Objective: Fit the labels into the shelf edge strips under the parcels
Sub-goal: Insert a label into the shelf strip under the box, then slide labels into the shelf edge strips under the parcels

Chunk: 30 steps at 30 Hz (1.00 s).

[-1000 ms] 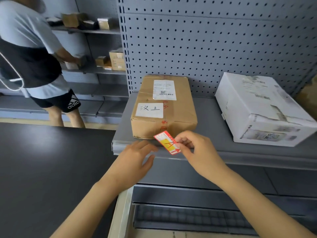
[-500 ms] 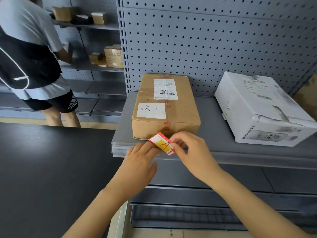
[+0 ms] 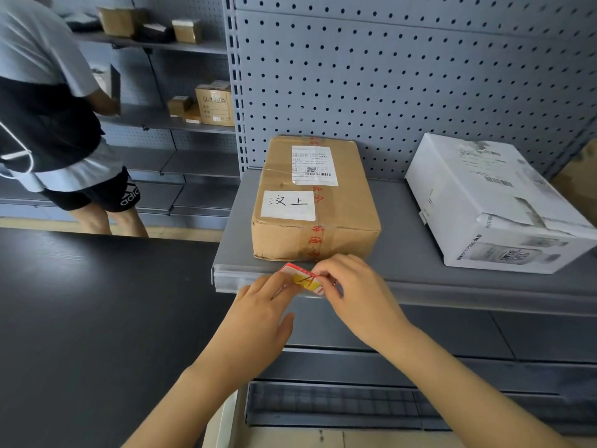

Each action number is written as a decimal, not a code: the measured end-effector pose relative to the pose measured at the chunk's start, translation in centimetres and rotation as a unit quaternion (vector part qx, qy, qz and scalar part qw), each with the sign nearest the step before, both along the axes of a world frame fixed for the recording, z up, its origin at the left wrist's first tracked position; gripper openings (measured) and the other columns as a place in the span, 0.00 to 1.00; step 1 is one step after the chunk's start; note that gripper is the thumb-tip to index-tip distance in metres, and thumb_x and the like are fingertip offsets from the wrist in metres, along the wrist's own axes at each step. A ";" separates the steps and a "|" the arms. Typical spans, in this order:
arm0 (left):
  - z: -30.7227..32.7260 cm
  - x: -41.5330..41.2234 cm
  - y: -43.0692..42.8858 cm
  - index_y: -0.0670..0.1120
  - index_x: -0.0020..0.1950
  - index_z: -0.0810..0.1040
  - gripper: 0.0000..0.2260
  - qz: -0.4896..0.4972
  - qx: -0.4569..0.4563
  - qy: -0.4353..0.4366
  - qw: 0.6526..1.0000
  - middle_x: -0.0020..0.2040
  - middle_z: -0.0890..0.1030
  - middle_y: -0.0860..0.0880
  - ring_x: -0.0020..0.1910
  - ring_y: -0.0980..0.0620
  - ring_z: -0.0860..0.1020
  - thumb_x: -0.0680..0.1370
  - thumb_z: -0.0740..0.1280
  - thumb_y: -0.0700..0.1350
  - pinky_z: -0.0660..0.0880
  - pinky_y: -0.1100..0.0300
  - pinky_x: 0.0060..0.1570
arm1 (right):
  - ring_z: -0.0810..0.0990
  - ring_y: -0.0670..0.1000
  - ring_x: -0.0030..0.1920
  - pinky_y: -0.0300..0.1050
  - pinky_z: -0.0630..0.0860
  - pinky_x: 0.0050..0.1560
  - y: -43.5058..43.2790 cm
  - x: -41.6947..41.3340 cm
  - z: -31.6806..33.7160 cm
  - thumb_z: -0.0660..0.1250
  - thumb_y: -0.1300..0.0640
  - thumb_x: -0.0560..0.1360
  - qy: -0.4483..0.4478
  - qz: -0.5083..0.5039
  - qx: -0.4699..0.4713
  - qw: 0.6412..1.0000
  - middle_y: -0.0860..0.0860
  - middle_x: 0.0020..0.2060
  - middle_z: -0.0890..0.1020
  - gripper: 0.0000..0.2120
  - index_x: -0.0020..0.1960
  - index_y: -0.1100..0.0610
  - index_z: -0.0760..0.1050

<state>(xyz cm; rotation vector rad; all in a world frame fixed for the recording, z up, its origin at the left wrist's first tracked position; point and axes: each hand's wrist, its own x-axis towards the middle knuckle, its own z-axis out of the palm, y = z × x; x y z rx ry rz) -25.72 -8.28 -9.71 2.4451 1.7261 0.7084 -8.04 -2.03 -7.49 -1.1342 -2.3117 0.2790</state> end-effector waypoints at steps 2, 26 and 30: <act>0.1 -0.1 0.1 0.51 0.65 0.73 0.21 0.001 -0.001 0.006 1.000 0.63 0.75 0.52 0.58 0.49 0.75 0.73 0.71 0.43 0.72 0.53 0.55 | 0.75 0.49 0.46 0.47 0.77 0.38 -0.1 -0.3 -0.2 0.66 0.59 0.75 -0.017 -0.009 0.029 0.999 0.47 0.44 0.80 0.04 0.49 0.53 0.77; 2.3 5.2 2.9 0.53 0.56 0.77 0.12 -0.117 0.047 -0.078 0.989 0.52 0.78 0.56 0.49 0.55 0.77 0.75 0.60 0.50 0.75 0.58 0.48 | 0.75 0.48 0.46 0.42 0.75 0.41 -2.6 6.6 2.1 0.66 0.63 0.73 -0.017 -0.076 0.066 0.995 0.47 0.45 0.79 0.07 0.49 0.54 0.78; 3.2 11.5 5.6 0.55 0.55 0.75 0.09 -0.201 0.103 -0.102 0.969 0.50 0.77 0.56 0.46 0.55 0.77 0.78 0.59 0.52 0.72 0.58 0.44 | 0.75 0.47 0.48 0.44 0.76 0.43 -3.9 13.2 3.3 0.64 0.61 0.74 -0.002 -0.135 0.050 0.990 0.46 0.46 0.79 0.07 0.49 0.52 0.78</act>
